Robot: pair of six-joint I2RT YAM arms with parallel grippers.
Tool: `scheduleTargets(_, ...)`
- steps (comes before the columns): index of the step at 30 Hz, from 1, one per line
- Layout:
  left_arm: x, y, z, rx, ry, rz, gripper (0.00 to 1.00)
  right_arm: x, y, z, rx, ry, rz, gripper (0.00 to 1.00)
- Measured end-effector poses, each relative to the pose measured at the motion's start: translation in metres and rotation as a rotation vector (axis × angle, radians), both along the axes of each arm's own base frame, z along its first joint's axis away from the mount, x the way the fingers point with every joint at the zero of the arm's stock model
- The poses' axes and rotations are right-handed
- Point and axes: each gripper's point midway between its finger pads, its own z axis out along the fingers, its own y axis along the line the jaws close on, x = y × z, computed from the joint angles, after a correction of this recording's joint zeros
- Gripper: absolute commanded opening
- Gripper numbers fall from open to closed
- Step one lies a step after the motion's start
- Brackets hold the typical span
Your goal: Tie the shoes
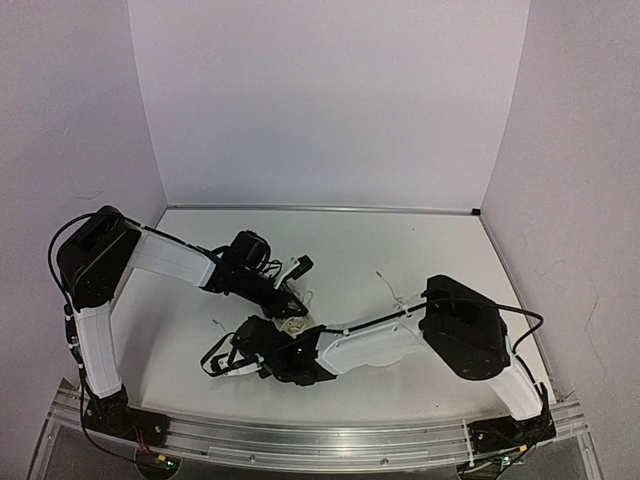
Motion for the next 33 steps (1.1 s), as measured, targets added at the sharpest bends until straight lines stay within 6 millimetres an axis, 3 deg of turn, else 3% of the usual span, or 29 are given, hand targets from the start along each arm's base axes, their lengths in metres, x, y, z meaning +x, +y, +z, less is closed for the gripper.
scheduleTargets(3,0.0,0.0,0.0,0.001,-0.001,-0.002,0.0,0.002,-0.003,-0.016,-0.03,0.004,0.0,0.39)
scheduleTargets(12,0.0,0.001,-0.001,0.002,-0.001,-0.003,0.0,0.021,0.003,-0.017,-0.011,0.003,-0.017,0.37)
scheduleTargets(23,0.0,0.001,-0.001,0.001,0.005,-0.003,0.0,0.027,0.017,-0.026,0.008,0.001,-0.002,0.02)
scheduleTargets(29,0.0,0.001,-0.001,0.004,0.008,-0.003,0.0,0.025,0.012,-0.03,0.027,0.029,-0.015,0.0)
scheduleTargets(33,0.0,0.001,-0.001,0.005,0.01,-0.004,0.0,0.016,0.002,-0.021,0.057,0.079,-0.018,0.0)
